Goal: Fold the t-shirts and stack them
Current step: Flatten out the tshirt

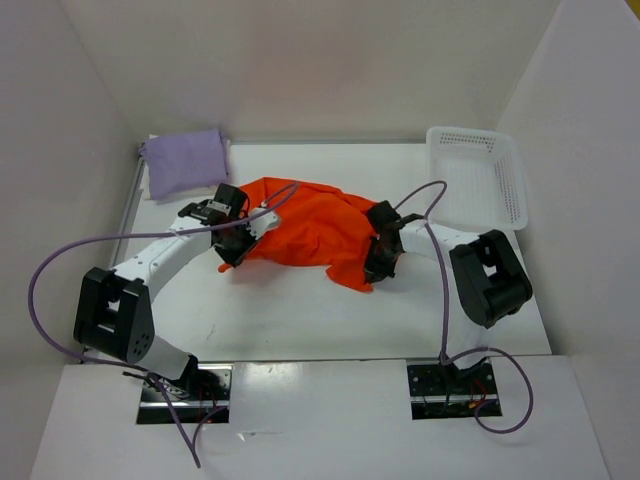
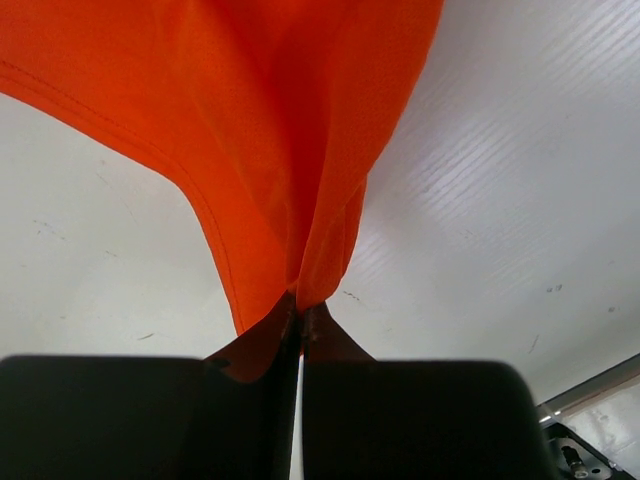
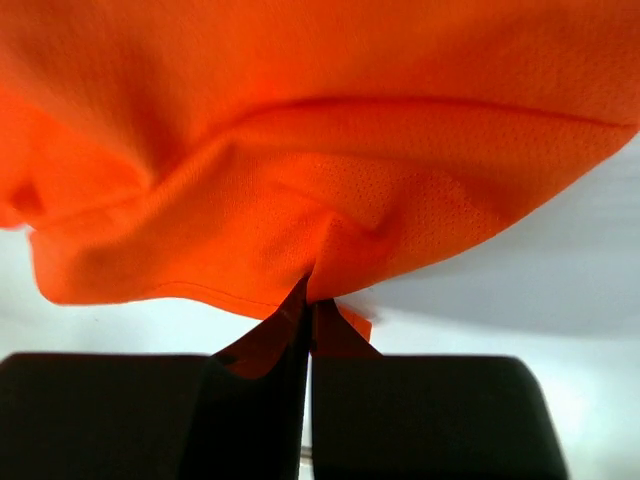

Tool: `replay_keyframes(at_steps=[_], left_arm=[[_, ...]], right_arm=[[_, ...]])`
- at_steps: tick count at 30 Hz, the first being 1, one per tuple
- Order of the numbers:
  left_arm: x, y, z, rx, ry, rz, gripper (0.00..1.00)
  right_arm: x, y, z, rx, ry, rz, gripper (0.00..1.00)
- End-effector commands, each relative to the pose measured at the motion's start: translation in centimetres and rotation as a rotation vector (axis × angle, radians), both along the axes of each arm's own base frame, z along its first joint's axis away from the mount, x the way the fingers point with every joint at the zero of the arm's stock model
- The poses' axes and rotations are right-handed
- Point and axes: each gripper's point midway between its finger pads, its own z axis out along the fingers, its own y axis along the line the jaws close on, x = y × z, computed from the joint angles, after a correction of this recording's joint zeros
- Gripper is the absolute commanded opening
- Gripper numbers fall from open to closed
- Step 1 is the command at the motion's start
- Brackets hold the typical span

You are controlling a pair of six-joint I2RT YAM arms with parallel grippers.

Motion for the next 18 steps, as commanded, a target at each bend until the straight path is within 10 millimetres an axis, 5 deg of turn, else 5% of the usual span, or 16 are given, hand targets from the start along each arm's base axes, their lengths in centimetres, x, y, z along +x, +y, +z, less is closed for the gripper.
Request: replay_keyframes(at_steps=[1,5,6,7,8,9,10,11,14,18], left_arm=[[1.2,1.3,1.1,-0.001,-0.067,0.063,0.00],[6.1,2.8,3.4,0.099,-0.199,0.074,0.00],[8.0,3.6,5.1,0.150,-0.262,0.097,0.00],[11.5,3.8,9.5,0.148,-0.379,0.127,0.00],[13.2,3.7,12.5,0.152,-0.455,0.127,0.00],[14.6,4.2,15.5,0.148,-0.527,0.145,0.00],[15.9,4.2,18.5,0.147,-0.606,0.155,0.00],[17.2,4.8,24.4,0.136,-0.751,0.174,0.00],[17.6,5.9,31.1,0.161,-0.913,0.218,0.00],[15.6,7.4,36.3,0.172,-1.036,0.281,0.00]], right_arm=[[3.2,-0.9,-0.4,-0.031,-0.097,0.011,0.00],[10.6,-2.3,5.5,-0.020,-0.242,0.017,0.00],[15.0,-2.1,10.5,-0.014,-0.380,0.036,0.00],[17.0,-2.6,12.3,-0.032,-0.417,0.032,0.00],[20.2,-3.3,18.6,-0.033,-0.539,0.012,0.00],[21.6,-4.5,21.6,-0.083,-0.608,0.004,0.00],[22.5,-4.8,24.6,-0.099,-0.667,-0.005,0.00],[23.5,-5.6,29.7,-0.106,-0.761,-0.030,0.00],[23.0,-7.1,37.4,-0.137,-0.913,-0.082,0.00],[20.9,-7.9,41.4,-0.131,-0.998,-0.099,0.00]])
